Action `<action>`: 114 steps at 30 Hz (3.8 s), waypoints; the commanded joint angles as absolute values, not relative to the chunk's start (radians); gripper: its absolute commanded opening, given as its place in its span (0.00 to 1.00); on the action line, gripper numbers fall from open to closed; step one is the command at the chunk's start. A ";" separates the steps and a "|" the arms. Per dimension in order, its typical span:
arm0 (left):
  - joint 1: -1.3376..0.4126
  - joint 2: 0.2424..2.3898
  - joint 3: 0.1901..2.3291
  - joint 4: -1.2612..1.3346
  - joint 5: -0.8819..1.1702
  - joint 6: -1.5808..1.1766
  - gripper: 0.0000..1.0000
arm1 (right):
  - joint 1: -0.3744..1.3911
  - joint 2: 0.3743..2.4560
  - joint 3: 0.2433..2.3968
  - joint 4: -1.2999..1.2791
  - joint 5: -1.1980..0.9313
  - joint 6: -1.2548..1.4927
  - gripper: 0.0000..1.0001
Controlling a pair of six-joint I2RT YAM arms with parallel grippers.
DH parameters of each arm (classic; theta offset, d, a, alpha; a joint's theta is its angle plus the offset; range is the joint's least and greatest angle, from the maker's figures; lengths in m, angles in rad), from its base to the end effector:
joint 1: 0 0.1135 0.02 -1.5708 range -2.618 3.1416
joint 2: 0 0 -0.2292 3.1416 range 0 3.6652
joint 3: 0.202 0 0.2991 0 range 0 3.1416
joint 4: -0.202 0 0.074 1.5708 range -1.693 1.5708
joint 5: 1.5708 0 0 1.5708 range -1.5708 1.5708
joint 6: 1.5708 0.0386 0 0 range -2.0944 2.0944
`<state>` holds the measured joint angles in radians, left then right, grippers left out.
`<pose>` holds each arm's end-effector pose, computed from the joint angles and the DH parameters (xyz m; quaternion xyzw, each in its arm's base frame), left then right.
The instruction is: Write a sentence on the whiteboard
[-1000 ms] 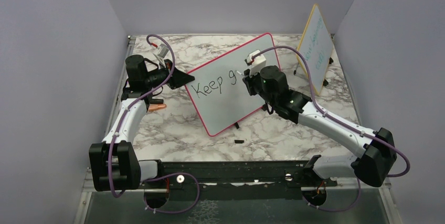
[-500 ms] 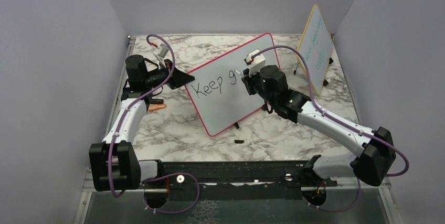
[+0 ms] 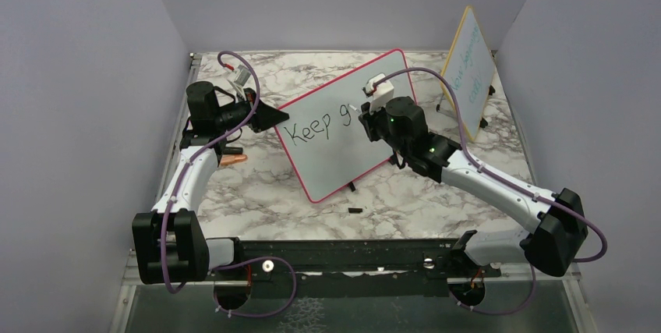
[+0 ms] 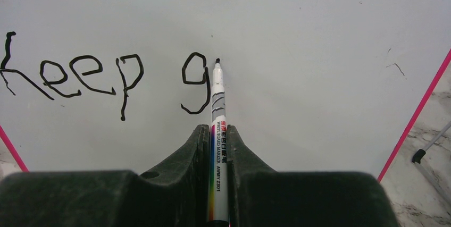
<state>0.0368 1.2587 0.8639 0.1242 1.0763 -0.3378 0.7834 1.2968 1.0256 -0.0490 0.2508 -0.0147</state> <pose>0.3332 -0.0217 0.2496 0.1775 0.7293 -0.4813 0.4527 0.2633 0.2487 0.2784 -0.2451 0.7697 0.1237 0.5764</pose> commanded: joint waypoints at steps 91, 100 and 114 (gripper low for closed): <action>0.019 1.289 0.859 0.055 1.033 -0.252 0.00 | 0.767 1.223 1.002 -0.054 0.297 -0.038 0.00; 0.019 1.288 0.856 0.055 1.032 -0.253 0.00 | 0.710 1.218 0.981 -0.027 0.300 -0.050 0.01; 0.018 1.291 0.858 0.052 1.032 -0.250 0.00 | 0.706 1.252 0.993 -0.009 0.247 -0.061 0.00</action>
<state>0.0368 1.2621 0.8688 0.1226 1.0779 -0.3374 0.7109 1.2396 0.9894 -0.0452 0.2668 -0.0475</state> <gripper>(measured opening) 0.030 0.173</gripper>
